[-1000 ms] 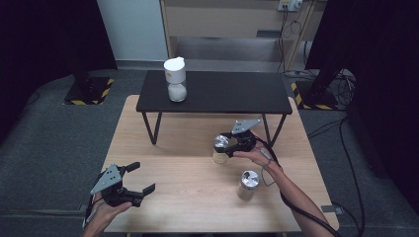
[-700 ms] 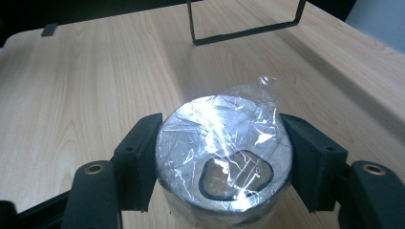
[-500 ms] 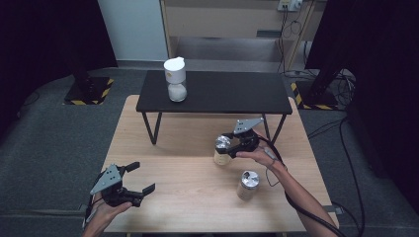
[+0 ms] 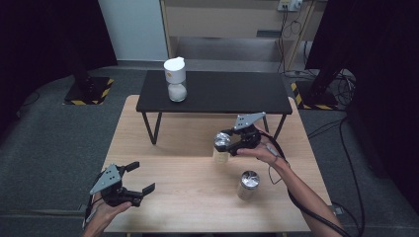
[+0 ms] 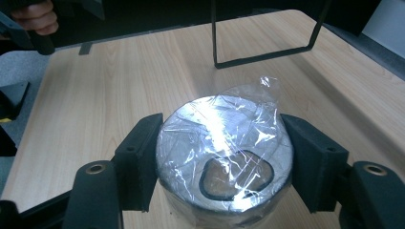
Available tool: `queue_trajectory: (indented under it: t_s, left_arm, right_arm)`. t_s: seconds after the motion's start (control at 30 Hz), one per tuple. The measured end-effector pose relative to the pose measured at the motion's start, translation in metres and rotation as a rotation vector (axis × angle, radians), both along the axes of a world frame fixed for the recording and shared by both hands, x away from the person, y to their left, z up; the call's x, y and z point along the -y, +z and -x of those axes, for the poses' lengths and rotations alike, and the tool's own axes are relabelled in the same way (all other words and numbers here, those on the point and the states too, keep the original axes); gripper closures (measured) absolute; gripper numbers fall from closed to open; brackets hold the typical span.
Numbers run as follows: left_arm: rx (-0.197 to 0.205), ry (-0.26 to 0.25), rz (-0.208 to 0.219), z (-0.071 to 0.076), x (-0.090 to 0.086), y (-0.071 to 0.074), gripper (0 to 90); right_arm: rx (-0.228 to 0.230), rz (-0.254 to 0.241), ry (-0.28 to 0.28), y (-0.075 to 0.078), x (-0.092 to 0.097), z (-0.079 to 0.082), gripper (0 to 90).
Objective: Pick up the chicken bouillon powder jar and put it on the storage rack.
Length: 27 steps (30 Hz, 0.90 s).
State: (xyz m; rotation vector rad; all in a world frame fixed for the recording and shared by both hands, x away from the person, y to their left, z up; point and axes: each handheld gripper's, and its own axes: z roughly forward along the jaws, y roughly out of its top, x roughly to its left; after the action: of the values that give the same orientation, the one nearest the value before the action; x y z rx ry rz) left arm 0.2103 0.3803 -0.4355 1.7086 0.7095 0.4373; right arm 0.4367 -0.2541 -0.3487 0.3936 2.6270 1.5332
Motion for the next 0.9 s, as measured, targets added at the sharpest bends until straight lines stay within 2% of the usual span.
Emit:
queue_trajectory:
  t_s: [0.63,0.9]
  left_arm:
    - [-0.003,0.006,0.004,0.000,0.000,0.000,0.2]
    - [-0.009,0.001,0.008,-0.002,0.000,-0.001,0.2]
  right_arm:
    - [-0.010,-0.013,-0.024,0.042,0.003,0.002,35.2]
    - [-0.006,-0.001,-0.034,0.069,0.004,0.004,35.2]
